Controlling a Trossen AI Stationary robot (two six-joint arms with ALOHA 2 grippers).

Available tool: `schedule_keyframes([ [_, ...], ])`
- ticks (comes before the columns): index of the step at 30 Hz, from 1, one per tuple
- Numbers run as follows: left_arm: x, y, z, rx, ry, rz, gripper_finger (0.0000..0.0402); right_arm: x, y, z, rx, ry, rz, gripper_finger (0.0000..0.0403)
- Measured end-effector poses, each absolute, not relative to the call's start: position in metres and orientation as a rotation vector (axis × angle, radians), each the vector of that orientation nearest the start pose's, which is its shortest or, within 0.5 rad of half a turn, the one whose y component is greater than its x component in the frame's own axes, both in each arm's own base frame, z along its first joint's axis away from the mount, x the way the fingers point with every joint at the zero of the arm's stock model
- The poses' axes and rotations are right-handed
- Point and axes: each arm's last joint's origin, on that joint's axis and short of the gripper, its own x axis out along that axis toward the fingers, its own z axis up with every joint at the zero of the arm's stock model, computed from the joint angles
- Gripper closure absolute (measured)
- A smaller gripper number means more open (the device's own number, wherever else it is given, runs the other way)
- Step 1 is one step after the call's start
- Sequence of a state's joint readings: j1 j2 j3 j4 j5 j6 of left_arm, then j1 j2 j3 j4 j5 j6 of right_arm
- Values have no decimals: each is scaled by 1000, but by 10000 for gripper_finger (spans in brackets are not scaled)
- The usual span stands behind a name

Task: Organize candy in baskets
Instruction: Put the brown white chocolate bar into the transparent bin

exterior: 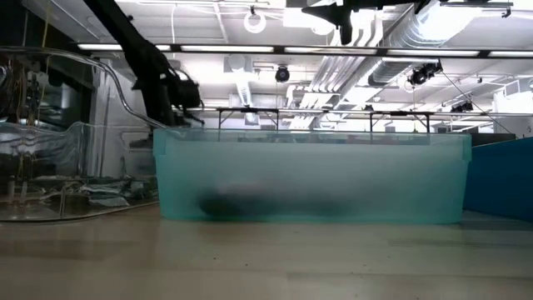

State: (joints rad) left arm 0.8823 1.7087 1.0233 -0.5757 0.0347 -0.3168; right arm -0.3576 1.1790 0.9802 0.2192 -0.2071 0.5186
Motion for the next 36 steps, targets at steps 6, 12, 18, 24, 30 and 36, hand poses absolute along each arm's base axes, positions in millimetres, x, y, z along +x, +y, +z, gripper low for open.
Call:
schedule_keyframes([
  [6,193,217,234,-738,818,754,399,252,-89,360,507,-66,-174,205],
  [12,191,166,304,-501,555,454,401,252,-89,360,455,-63,-182,205],
  [18,198,119,341,-333,383,269,401,252,-89,360,429,-62,-182,205],
  [24,212,93,350,-265,324,213,401,252,-89,360,429,-63,-181,205],
  [30,216,93,353,-249,281,227,401,252,-89,360,429,-63,-181,205],
  [36,210,88,345,-339,372,231,401,252,-89,360,399,-59,-181,205],
])
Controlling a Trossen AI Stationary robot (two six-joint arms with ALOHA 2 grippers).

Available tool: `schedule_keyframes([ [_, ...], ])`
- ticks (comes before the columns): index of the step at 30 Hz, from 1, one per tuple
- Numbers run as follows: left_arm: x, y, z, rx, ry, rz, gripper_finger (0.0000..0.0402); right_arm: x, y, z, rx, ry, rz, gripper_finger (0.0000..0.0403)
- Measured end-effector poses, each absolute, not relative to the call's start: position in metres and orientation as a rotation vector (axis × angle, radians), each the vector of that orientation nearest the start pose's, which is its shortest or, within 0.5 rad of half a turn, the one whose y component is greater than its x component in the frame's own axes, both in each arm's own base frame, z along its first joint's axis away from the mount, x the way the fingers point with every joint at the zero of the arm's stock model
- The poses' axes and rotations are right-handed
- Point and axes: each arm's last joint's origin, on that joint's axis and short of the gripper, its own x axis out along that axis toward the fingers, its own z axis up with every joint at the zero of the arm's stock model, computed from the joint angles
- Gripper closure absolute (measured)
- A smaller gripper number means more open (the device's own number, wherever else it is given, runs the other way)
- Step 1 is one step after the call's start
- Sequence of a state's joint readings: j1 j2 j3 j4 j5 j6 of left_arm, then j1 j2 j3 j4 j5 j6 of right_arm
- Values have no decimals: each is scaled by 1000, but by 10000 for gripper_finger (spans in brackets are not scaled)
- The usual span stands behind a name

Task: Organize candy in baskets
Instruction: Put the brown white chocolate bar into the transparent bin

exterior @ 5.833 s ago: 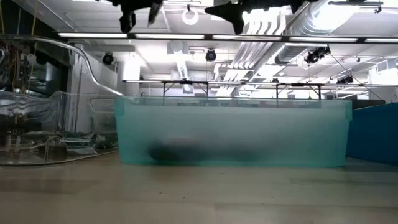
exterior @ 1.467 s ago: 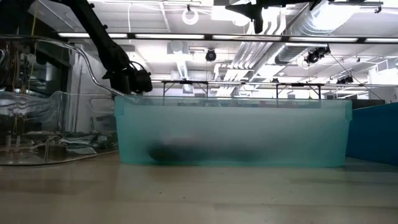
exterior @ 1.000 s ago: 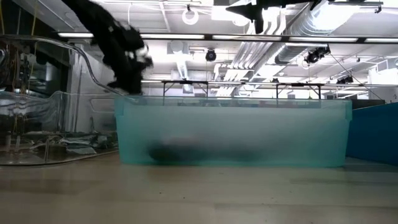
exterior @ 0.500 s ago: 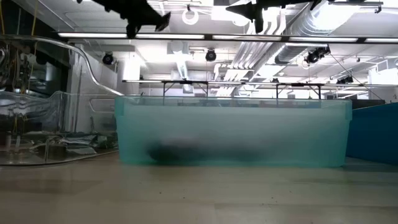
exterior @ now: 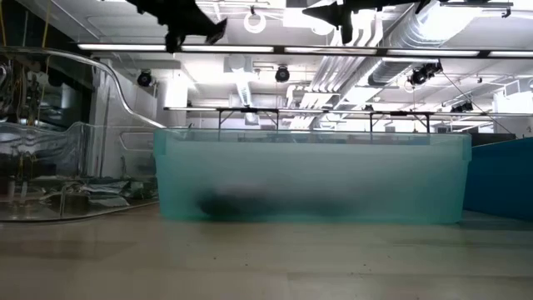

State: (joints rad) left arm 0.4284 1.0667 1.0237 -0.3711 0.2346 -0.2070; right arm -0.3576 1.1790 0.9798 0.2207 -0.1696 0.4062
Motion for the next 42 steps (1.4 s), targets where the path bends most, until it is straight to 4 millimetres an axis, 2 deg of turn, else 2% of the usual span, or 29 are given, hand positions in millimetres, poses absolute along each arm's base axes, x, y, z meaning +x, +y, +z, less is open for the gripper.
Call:
schedule_keyframes([
  [3,204,73,337,-427,499,179,401,252,-89,359,381,-48,-180,205],
  [9,189,28,318,-573,750,104,401,252,-89,354,318,7,-189,205],
  [14,179,-6,286,-680,855,79,401,252,-89,350,301,57,-196,205],
  [18,170,-22,251,-733,964,124,401,252,-89,346,310,91,-201,205],
  [25,168,-26,207,-870,1053,292,401,251,-89,344,316,113,-207,205],
  [31,172,-24,196,-889,1064,409,395,251,-89,343,325,118,-210,205],
  [35,173,-24,195,-895,1051,431,361,251,-89,343,328,118,-212,205],
  [42,172,-25,199,-947,1046,406,272,251,-89,343,329,117,-212,205],
])
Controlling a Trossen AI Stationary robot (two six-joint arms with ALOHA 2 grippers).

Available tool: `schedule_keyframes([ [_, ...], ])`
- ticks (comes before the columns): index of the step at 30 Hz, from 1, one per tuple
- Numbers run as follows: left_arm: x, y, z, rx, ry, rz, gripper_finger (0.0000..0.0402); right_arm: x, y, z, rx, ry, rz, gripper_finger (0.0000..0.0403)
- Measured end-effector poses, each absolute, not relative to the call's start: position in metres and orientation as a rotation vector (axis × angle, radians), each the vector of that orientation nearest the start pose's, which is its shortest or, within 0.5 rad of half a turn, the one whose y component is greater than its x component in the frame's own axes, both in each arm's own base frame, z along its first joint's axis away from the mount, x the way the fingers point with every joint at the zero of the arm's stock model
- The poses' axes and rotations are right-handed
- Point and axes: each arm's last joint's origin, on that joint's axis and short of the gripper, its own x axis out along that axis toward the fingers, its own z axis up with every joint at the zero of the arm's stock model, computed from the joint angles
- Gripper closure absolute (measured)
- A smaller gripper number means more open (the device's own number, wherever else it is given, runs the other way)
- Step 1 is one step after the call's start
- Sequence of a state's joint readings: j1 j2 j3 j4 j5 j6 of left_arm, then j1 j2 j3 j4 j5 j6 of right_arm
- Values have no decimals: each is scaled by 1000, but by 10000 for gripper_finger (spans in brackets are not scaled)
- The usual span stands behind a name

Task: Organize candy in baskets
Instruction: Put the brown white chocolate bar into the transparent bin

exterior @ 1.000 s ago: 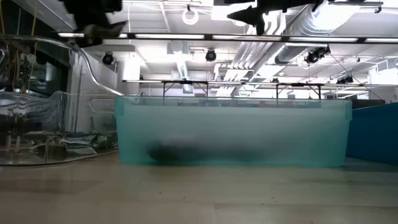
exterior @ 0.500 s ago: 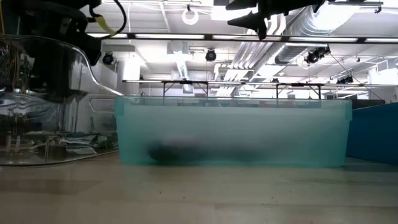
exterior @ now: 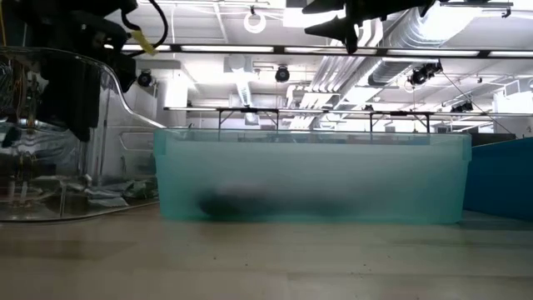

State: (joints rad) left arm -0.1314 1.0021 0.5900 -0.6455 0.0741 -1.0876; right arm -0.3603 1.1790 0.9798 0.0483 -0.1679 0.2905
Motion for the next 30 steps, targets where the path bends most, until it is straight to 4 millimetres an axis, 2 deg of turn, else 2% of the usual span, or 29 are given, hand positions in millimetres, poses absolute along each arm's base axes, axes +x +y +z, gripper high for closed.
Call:
schedule_keyframes([
  [4,173,-24,208,-998,989,297,234,251,-90,348,370,66,-229,205],
  [8,180,-9,237,-991,749,222,217,249,-91,358,400,-31,-240,205],
  [13,185,23,290,-781,475,269,216,240,-95,364,482,-80,-301,205],
  [16,184,44,321,-588,354,364,216,238,-97,363,543,-84,-335,205],
  [18,182,58,334,-493,310,446,216,238,-97,358,556,-42,-359,205],
  [21,177,73,346,-425,264,519,216,234,-99,339,631,110,-533,206],
  [26,169,89,347,-422,263,583,216,202,-109,288,756,559,-1007,206],
  [30,167,97,344,-437,275,595,216,179,-121,252,844,727,-1161,206],
])
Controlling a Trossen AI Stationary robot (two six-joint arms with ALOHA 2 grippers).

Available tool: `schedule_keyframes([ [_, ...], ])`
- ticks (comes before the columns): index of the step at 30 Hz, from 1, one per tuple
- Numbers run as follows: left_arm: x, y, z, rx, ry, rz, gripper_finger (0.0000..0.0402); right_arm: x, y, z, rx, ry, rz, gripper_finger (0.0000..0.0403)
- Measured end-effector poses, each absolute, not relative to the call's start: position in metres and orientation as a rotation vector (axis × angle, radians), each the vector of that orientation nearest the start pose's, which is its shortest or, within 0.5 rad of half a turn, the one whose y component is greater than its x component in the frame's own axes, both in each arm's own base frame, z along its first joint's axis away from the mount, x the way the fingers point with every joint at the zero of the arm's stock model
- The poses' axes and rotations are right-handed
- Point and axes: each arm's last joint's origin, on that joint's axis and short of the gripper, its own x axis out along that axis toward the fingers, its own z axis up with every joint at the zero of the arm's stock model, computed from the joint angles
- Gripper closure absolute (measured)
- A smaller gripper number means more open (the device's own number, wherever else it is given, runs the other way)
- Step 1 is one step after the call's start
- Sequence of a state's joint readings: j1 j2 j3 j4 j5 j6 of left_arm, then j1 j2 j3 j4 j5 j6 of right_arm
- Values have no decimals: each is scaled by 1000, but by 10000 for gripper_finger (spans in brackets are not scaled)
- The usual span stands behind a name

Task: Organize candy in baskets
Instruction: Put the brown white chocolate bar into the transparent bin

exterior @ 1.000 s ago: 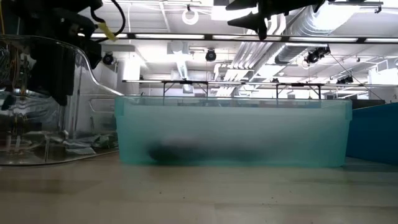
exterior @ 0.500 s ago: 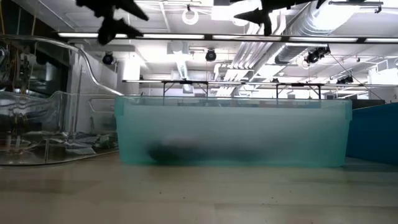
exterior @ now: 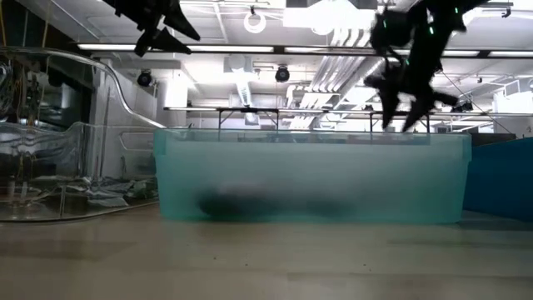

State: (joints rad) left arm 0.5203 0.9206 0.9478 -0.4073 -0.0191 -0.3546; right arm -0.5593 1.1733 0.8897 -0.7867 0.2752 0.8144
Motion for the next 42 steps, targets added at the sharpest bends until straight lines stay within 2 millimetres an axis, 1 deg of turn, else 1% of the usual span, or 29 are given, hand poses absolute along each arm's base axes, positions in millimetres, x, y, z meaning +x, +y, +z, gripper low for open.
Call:
schedule_keyframes([
  [5,169,99,341,-428,311,588,216,151,-131,197,1062,775,-1235,206],
  [8,170,100,337,-409,348,587,216,135,-134,177,1145,776,-1307,206],
  [10,172,101,336,-409,353,591,216,130,-137,172,1158,758,-1332,206],
  [14,175,103,333,-413,370,593,216,126,-142,168,1123,749,-1402,206],
  [17,178,105,330,-422,381,596,216,127,-148,164,1104,747,-1406,206],
  [23,180,106,329,-426,389,599,216,129,-157,144,1125,844,-1434,206],
  [28,180,106,329,-425,389,599,216,135,-164,131,1122,869,-1413,206],
  [31,180,106,329,-425,388,600,216,137,-165,127,1109,903,-1405,210],
  [33,180,106,329,-425,388,600,216,137,-165,126,1097,921,-1395,229],
  [34,179,106,329,-424,388,604,216,137,-165,126,1090,923,-1384,245],
  [36,179,106,329,-418,381,621,216,139,-163,128,1073,920,-1368,292],
  [38,180,107,330,-423,359,643,216,141,-161,132,1047,913,-1347,357],
  [39,180,108,332,-431,342,648,216,141,-158,134,1040,908,-1335,378],
  [40,181,108,333,-440,325,650,216,142,-156,137,1036,897,-1312,387],
  [42,181,108,335,-440,298,648,216,146,-153,148,1030,827,-1275,381],
])
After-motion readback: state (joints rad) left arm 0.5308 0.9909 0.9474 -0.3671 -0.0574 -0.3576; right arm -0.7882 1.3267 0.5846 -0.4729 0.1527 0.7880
